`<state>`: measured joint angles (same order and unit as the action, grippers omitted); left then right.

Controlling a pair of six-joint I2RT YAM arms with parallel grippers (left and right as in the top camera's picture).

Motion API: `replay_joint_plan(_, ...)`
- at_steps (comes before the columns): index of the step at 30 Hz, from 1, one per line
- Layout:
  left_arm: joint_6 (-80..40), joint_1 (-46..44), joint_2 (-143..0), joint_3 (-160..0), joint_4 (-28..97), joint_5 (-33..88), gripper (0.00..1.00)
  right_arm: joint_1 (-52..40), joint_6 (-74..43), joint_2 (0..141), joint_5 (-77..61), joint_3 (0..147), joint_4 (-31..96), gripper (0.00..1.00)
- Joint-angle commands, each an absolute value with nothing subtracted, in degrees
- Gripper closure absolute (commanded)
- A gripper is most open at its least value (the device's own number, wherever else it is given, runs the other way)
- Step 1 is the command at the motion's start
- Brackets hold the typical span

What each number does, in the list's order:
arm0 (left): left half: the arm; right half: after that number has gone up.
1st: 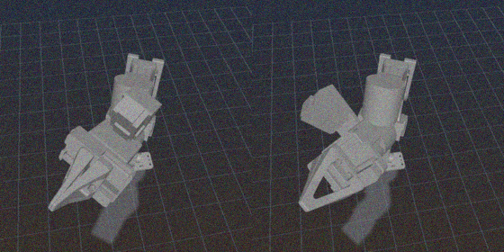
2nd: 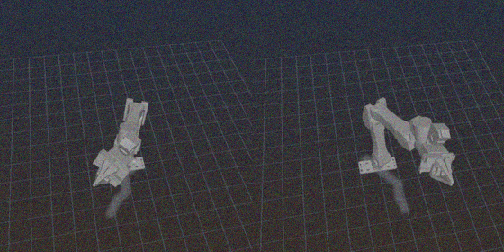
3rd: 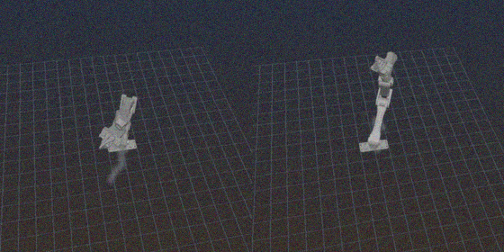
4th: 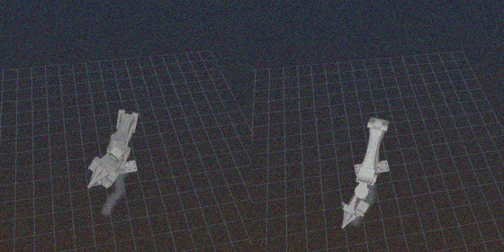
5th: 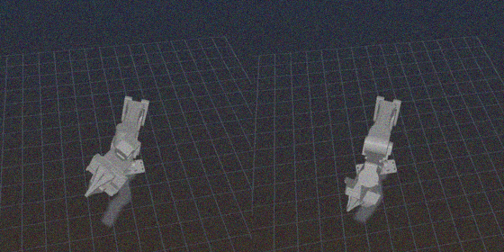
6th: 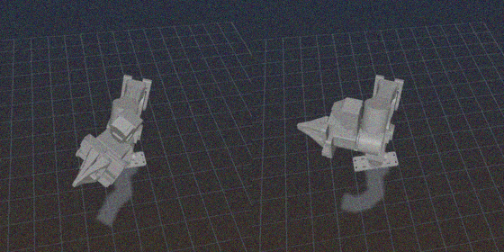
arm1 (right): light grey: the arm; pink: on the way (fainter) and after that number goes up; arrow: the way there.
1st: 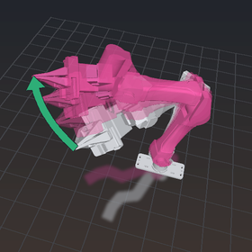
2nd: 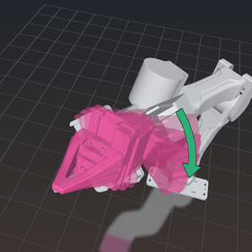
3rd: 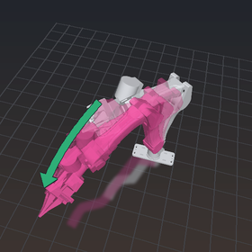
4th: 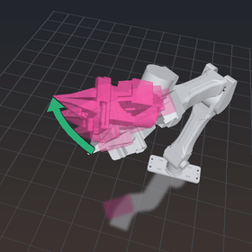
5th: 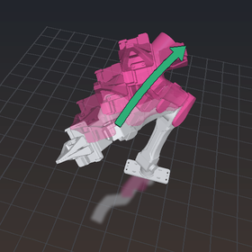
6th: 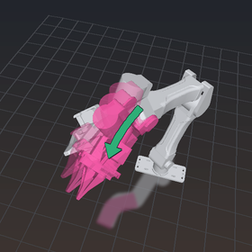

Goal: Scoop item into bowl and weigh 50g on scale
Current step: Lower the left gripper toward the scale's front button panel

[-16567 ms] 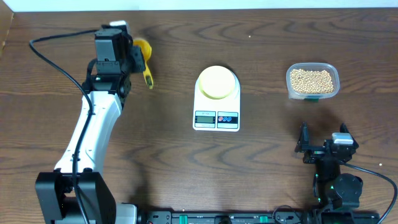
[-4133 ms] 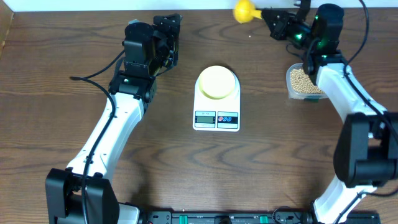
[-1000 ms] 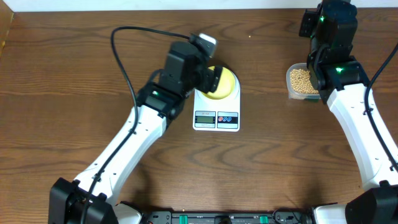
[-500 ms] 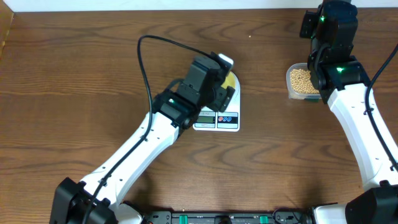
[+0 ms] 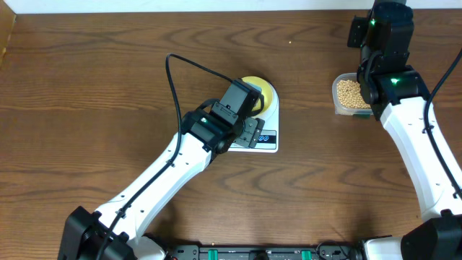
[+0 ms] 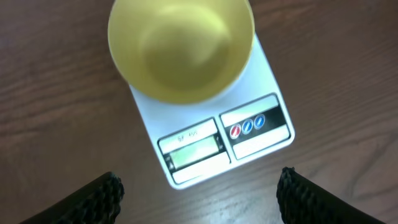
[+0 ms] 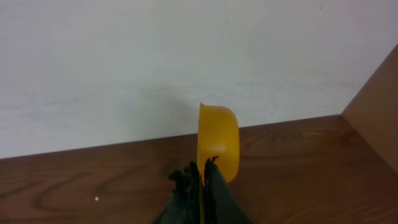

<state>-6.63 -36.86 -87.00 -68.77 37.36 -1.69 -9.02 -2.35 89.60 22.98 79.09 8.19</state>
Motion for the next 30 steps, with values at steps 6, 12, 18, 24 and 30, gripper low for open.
replay_joint_plan(6,-9.10,-40.99,-86.67,-69.97,38.35,-2.63,0.19,-8.56,-3.16,88.84,23.64,79.88,13.30,0.99)
replay_joint_plan(12,-14.39,-43.75,-88.62,-68.77,39.44,-2.90,0.19,-8.56,-3.16,88.84,23.62,79.88,15.27,0.99)
replay_joint_plan(18,-21.78,-44.93,-91.31,-68.77,38.02,-10.13,0.19,-8.56,-3.16,88.84,23.62,79.85,16.95,0.99)
replay_joint_plan(24,-21.78,-44.93,-95.11,-68.77,37.06,-12.29,0.19,-8.54,-3.16,88.84,23.62,79.85,17.82,0.99)
replay_joint_plan(30,-21.76,-44.75,-98.37,-68.77,37.01,-14.35,0.19,-8.54,-3.16,88.84,23.64,79.85,18.83,0.99)
